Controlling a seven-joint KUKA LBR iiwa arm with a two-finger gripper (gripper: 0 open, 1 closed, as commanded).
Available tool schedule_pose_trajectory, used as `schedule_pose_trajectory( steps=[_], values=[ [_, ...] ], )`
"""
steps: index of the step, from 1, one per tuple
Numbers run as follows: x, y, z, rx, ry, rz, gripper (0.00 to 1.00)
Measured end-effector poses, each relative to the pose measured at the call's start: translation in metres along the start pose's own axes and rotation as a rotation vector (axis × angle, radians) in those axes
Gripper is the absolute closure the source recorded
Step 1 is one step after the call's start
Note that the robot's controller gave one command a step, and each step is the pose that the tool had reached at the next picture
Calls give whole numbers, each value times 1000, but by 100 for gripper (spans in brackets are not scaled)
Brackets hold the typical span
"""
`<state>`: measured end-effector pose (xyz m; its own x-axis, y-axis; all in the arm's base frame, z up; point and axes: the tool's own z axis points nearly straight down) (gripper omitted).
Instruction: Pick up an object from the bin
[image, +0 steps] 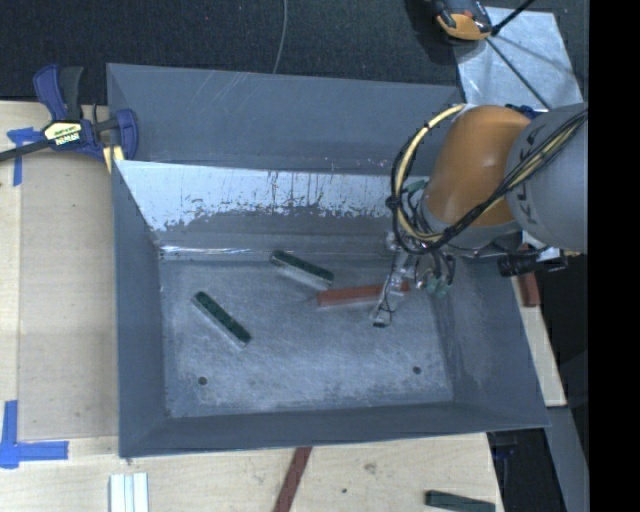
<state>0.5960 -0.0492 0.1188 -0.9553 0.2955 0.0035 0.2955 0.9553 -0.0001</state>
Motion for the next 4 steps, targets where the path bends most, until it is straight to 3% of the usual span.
schedule_pose_trajectory(
  steps=[1, 2, 3, 4],
  values=[
    [9, 7, -17, 1, -6, -305, 0],
    [8, 13, 27, 0, -8, -244, 0],
    [7, 19, 47, -1, -9, -289, 100],
    [7, 19, 47, -1, -9, -289, 100]
  ],
)
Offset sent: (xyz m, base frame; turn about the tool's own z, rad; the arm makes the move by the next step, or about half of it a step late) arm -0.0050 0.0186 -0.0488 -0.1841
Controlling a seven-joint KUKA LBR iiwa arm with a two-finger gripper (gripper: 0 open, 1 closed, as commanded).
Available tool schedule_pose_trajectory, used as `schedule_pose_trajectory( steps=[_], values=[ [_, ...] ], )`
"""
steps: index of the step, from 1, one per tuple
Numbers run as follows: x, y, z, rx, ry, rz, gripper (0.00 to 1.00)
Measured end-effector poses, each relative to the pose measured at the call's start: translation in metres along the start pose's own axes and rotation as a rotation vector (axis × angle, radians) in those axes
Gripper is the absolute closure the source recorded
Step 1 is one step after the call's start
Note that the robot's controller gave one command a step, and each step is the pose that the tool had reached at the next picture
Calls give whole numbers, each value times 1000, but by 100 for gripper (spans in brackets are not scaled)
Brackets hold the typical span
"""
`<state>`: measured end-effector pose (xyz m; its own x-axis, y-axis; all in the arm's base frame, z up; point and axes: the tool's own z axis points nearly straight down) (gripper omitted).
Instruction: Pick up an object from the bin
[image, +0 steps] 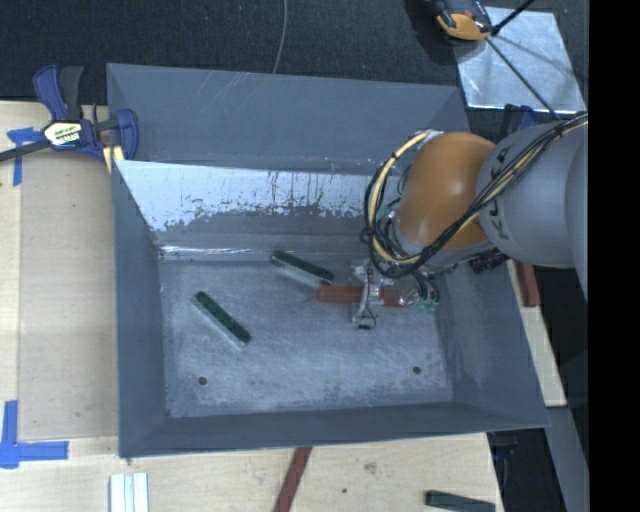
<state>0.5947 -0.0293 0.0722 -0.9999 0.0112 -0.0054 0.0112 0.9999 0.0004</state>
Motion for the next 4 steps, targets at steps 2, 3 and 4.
schedule_pose_trajectory(
  steps=[2, 3, 4],
  values=[
    [4, 0, -21, 0, 13, 0, 100],
    [1, 0, -43, 0, 4, 0, 100],
    [-1, 0, -57, 1, -4, -1, 100]
  ],
)
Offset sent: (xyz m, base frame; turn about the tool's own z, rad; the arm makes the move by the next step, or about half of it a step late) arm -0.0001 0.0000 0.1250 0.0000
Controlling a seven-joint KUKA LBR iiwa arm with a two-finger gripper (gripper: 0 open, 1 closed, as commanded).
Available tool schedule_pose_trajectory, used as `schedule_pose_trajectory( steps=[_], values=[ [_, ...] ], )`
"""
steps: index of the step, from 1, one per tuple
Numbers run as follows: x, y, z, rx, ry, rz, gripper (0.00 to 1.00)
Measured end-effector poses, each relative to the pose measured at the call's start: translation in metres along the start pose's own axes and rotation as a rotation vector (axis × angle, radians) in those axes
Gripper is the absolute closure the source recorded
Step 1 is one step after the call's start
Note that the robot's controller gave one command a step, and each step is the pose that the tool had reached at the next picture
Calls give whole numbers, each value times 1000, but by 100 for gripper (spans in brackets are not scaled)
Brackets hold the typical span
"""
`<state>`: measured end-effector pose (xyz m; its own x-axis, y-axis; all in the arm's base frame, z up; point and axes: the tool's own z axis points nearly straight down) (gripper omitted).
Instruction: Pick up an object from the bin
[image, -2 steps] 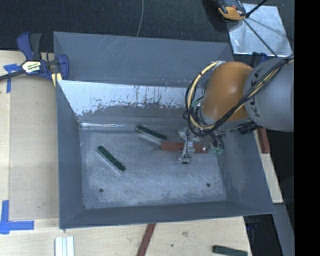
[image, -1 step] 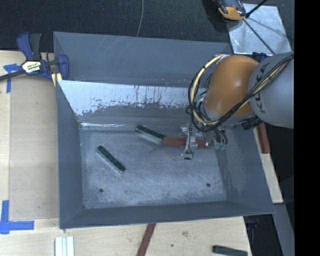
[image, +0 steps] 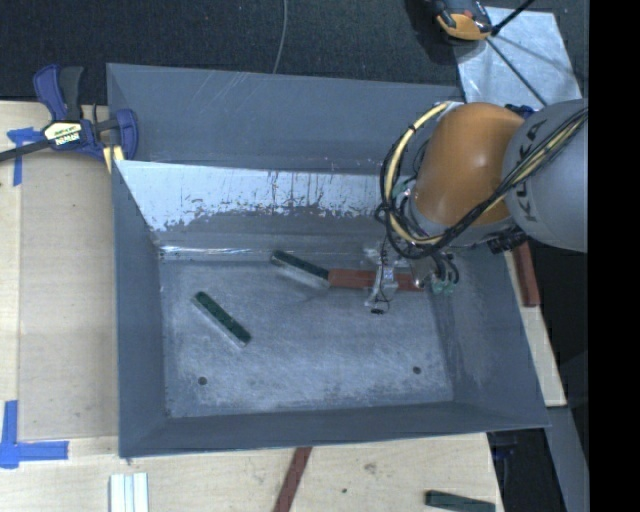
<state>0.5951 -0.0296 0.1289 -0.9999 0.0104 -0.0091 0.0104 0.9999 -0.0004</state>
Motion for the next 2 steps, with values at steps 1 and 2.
schedule_pose_trajectory(
  steps=[1, 2],
  values=[
    [1, 0, -5, 0, 4, 0, 100],
    [2, 0, -16, -1, 11, 0, 100]
  ],
)
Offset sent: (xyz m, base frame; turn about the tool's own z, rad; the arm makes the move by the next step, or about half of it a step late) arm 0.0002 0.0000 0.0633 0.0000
